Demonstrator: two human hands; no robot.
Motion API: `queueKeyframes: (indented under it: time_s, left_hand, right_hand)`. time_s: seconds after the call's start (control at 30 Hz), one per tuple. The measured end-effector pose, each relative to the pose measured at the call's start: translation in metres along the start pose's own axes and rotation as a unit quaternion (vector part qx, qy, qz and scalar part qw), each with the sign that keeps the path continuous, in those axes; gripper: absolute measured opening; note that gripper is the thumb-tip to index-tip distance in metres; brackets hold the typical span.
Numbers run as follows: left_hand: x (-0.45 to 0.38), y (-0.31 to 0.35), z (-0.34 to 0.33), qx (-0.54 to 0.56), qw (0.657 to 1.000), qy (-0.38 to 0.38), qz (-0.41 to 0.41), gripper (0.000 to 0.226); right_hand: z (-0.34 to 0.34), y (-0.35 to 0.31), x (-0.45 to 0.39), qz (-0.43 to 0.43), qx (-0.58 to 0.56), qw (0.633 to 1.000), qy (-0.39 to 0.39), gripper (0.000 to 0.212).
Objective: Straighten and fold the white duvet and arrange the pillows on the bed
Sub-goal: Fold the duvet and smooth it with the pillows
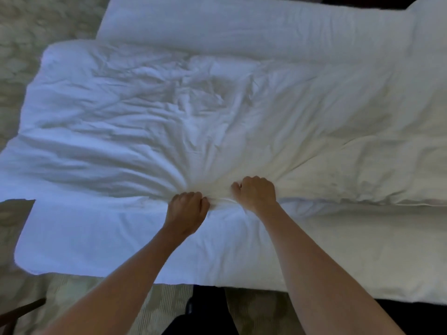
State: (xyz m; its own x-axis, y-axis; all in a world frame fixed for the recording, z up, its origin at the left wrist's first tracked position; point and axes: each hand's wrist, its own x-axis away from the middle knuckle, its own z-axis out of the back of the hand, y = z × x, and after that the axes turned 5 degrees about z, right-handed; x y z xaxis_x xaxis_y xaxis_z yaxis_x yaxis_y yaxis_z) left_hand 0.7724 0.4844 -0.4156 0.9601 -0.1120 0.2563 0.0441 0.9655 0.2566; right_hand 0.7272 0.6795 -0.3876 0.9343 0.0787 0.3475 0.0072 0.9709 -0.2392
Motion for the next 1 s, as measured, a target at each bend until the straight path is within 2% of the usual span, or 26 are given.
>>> queueKeyframes:
  time_s: [0.13,0.23,0.37,0.53,0.77,0.87,1.0]
  left_hand:
    - [0.046,-0.004,0.000,-0.099,0.992,-0.071,0.046,0.031]
    - [0.070,0.003,0.008,-0.093,0.988,-0.093,0.079,0.033]
    - [0.098,0.043,0.014,-0.069,0.991,-0.095,0.059,0.029]
    - [0.124,0.115,0.014,-0.033,0.992,-0.118,0.004,0.024]
    - [0.109,0.222,0.008,-0.043,0.993,-0.092,-0.055,0.020]
    - [0.080,0.287,-0.009,-0.054,0.992,-0.081,-0.078,0.018]
    - [0.029,0.416,-0.049,-0.062,0.989,-0.085,-0.102,0.018]
  right_hand:
    - [0.001,0.005,0.051,0.003,-0.111,0.983,-0.147,0.031]
    - [-0.005,0.011,0.098,-0.006,-0.133,0.975,-0.178,0.029]
    - [0.001,0.036,0.157,-0.021,-0.138,0.979,-0.151,0.026]
    - [0.034,0.109,0.214,-0.078,-0.135,0.983,-0.100,0.035]
    - [0.073,0.230,0.224,-0.148,-0.119,0.982,-0.013,0.034]
    - [0.089,0.294,0.215,-0.169,-0.142,0.975,0.006,0.030]
    - [0.114,0.422,0.198,-0.205,-0.184,0.961,0.037,0.018]
